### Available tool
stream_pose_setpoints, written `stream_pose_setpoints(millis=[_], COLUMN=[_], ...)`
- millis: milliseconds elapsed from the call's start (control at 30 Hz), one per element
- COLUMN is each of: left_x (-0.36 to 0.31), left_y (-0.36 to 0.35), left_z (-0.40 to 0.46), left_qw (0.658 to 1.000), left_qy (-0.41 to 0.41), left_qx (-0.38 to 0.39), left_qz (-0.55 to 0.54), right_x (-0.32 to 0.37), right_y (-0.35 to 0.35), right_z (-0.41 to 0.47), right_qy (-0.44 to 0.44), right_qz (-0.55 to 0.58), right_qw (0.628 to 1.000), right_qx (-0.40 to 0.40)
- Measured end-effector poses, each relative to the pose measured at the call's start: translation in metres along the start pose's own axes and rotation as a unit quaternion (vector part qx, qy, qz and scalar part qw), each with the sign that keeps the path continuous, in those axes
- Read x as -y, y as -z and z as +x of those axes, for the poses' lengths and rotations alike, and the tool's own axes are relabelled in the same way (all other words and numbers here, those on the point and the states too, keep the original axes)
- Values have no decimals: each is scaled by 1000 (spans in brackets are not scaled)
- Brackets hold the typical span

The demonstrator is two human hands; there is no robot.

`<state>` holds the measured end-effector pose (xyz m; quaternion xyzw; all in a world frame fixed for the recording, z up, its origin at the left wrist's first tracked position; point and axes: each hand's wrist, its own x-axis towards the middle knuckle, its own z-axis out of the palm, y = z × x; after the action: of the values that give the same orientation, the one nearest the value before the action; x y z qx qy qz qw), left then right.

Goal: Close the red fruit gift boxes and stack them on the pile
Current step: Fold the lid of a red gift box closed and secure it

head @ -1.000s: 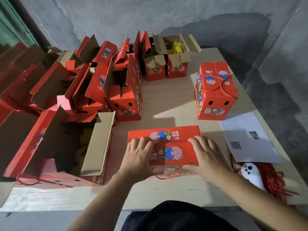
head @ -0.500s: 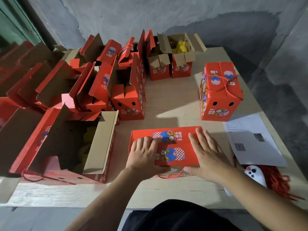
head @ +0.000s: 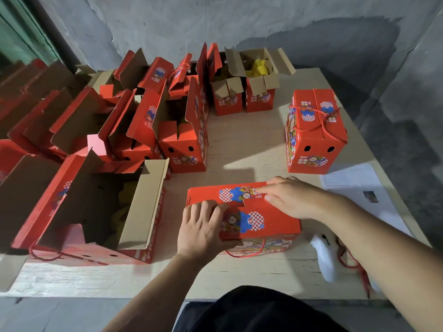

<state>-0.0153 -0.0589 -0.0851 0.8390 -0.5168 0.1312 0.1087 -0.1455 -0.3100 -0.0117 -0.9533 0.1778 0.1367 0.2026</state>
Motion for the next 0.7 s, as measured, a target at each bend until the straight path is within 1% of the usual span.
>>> stream_pose_setpoints(millis=[100, 233, 300, 400, 500, 633, 700], left_x=[-1, -3, -3, -4, -8, -15, -17], left_y=[1, 6, 7, 9, 13, 17, 19], left_z=[0, 2, 3, 2, 6, 14, 16], left_qw=[1000, 999, 998, 998, 997, 992, 990], left_qy=[2, 16, 10, 4, 1, -41, -36], left_qx=[5, 47, 56, 54, 72, 116, 134], left_qz=[2, 19, 26, 22, 25, 22, 14], right_x=[6, 14, 17, 14, 8, 2, -3], right_y=[16, 19, 5, -13, -20, -26, -26], right_z=[6, 8, 5, -5, -13, -9, -3], right_qy=[0, -6, 4, 32, 38, 32, 27], right_qz=[-40, -46, -21, 44, 86, 110, 121], right_qw=[999, 998, 999, 998, 994, 992, 992], right_qx=[-2, 41, 32, -32, -63, -51, -32])
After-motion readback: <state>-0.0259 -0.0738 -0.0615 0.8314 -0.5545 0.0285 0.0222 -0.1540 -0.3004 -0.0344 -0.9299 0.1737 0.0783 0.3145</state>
